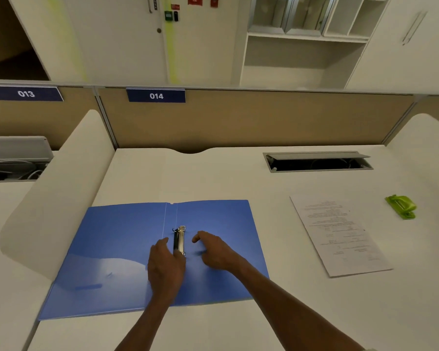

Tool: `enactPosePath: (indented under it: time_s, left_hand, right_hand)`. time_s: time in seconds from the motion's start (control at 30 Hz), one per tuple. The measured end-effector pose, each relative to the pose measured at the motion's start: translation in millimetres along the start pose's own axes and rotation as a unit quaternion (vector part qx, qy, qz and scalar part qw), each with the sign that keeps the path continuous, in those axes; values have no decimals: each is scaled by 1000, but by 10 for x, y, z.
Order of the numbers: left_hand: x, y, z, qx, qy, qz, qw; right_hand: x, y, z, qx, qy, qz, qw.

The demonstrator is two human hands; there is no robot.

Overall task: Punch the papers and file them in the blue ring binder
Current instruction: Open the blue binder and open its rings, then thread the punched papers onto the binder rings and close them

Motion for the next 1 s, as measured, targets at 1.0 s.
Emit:
enactPosePath:
  time_s: [1.0]
  left_hand:
    - [2680, 2162, 843, 35, -305, 91, 948]
  right_hand:
    - [-2029, 3336, 2629, 376, 343, -99, 855]
Point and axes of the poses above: each hand's wrist, its own z-axis away from the middle knuckle, its own x-axis out of the palm, y = z × x, the point moved 8 cm from there along -z, towards the middle knuckle, and after that the axes turned 10 degrees about -y, right-handed, at the moved point
